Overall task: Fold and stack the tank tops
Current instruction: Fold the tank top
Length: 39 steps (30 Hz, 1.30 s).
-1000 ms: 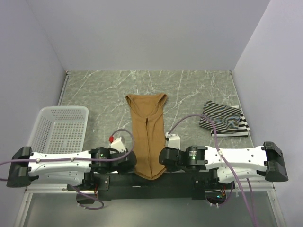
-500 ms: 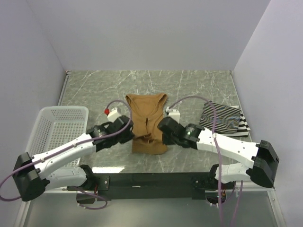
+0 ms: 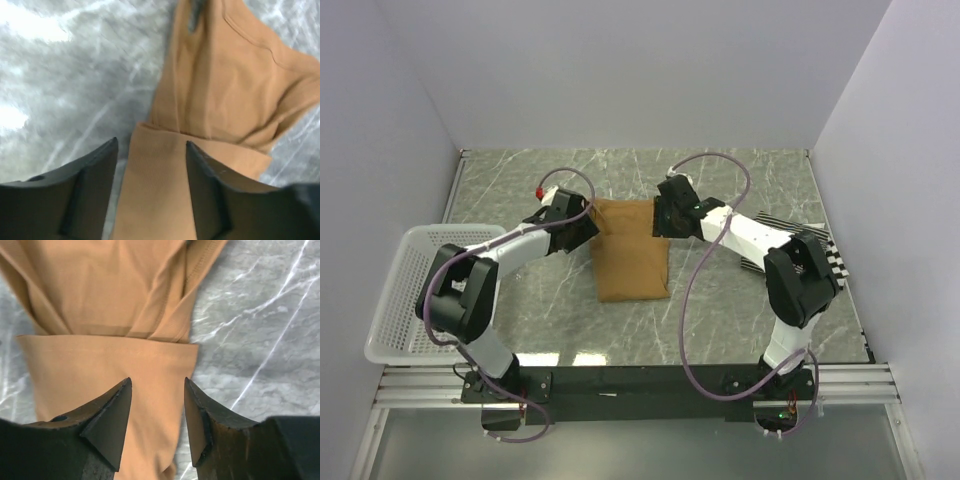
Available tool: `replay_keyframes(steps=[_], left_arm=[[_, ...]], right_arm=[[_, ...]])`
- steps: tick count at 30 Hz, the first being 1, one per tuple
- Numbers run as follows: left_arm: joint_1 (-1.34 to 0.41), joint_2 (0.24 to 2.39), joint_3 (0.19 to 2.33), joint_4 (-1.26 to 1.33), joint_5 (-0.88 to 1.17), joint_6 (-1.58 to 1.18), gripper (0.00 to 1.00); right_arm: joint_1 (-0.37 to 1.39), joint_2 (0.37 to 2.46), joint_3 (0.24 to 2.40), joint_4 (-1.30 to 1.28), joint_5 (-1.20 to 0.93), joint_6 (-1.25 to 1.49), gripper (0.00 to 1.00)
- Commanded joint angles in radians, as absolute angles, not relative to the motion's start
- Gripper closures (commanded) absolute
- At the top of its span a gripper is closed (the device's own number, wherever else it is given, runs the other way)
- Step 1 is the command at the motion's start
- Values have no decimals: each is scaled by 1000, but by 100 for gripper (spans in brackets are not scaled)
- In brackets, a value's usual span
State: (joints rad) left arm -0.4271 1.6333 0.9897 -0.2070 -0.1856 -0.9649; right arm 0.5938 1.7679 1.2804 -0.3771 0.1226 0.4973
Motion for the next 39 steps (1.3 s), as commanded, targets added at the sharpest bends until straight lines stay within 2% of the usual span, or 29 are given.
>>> replay_keyframes(steps=[1, 3, 5, 8, 12, 14, 23, 26, 27, 29, 33, 36, 39], left_arm=[[-403, 1596, 1043, -109, -127, -891, 36], [-403, 1522, 1008, -120, -133, -896, 33], [-403, 1468, 979, -184, -149, -943, 34], [-416, 1362, 879, -251, -137, -1025, 42], [-483, 1255, 732, -216, -92, -1055, 51], [-529, 1244, 707, -174, -92, -1045, 55], [-684, 1403, 730, -270, -224, -1084, 54], [-722, 1459, 739, -297, -248, -1098, 55], [-744, 1485, 744, -317, -268, -1098, 57], [-762, 1509, 756, -339, -278, -1097, 70], [-817, 1540, 769, -414, -330, -1112, 85], [-859, 1510, 758, -469, -334, -1124, 87], [-911, 1435, 710, -489, -284, -1152, 88]], right_arm=[[581, 1734, 1316, -347, 87, 437, 46], [580, 1694, 1246, -342, 92, 455, 46], [583, 1629, 1185, -338, 91, 495, 46], [607, 1545, 1051, -313, 86, 541, 46], [669, 1477, 902, -276, 95, 590, 48], [684, 1468, 875, -249, 106, 601, 48], [779, 1563, 825, -226, 130, 658, 48], [791, 1578, 801, -215, 129, 672, 57], [793, 1578, 795, -215, 127, 679, 66], [802, 1574, 773, -216, 136, 681, 78], [819, 1527, 732, -238, 146, 692, 85], [854, 1467, 684, -255, 133, 709, 90], [908, 1389, 635, -304, 143, 750, 91]])
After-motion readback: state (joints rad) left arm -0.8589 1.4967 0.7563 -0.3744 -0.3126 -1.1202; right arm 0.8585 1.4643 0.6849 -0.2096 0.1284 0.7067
